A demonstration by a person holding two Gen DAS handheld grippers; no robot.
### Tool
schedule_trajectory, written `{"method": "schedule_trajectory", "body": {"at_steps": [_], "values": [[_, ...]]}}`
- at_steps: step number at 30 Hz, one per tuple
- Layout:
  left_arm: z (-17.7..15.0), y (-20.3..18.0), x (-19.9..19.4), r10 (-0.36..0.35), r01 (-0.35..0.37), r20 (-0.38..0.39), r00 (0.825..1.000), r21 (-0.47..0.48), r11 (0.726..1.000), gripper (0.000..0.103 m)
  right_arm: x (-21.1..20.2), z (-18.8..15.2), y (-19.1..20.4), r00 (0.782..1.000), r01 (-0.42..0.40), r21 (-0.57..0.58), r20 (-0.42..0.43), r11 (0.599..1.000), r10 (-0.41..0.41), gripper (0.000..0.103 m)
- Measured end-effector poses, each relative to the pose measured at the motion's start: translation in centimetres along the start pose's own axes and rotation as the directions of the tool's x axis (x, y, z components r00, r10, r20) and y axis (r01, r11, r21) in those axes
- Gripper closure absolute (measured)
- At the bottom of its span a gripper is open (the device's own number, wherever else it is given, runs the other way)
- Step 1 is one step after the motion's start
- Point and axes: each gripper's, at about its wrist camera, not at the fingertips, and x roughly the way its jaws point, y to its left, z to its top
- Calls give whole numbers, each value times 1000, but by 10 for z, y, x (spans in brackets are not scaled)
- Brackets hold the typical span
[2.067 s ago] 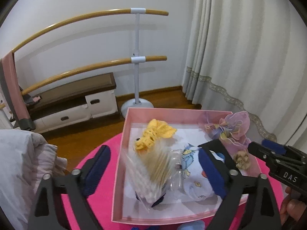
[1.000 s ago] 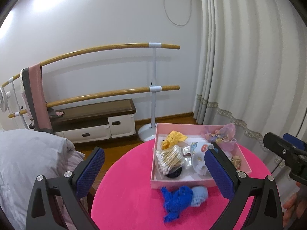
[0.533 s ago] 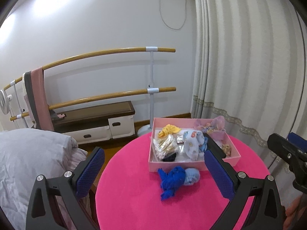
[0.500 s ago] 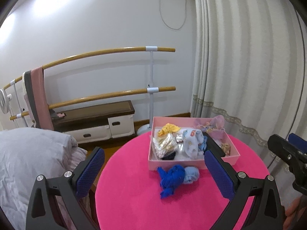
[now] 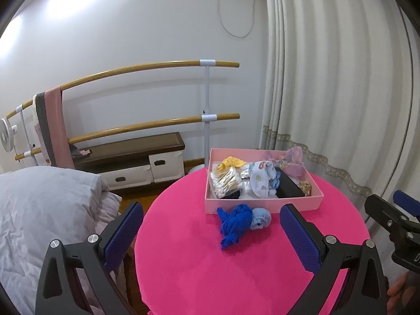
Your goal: Organize soft objects
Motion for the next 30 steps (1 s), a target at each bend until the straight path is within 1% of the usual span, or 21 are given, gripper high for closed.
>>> {"method": "schedule_trajectory", "body": {"at_steps": [6, 10, 30], "values": [[-3, -1, -14, -6, 6, 7, 1000, 6, 1000, 0, -5, -1, 8, 1000, -9, -22, 3, 1000, 9, 0], [-5, 0, -15, -4, 4, 11, 1000, 2, 1000, 0, -6, -2, 10, 1000, -11, -27, 2, 1000, 11, 0], [-7, 4, -13, -1, 1, 4, 1000, -11, 1000, 0, -3, -2, 12, 1000, -18, -34, -11, 999, 17, 0]]}}
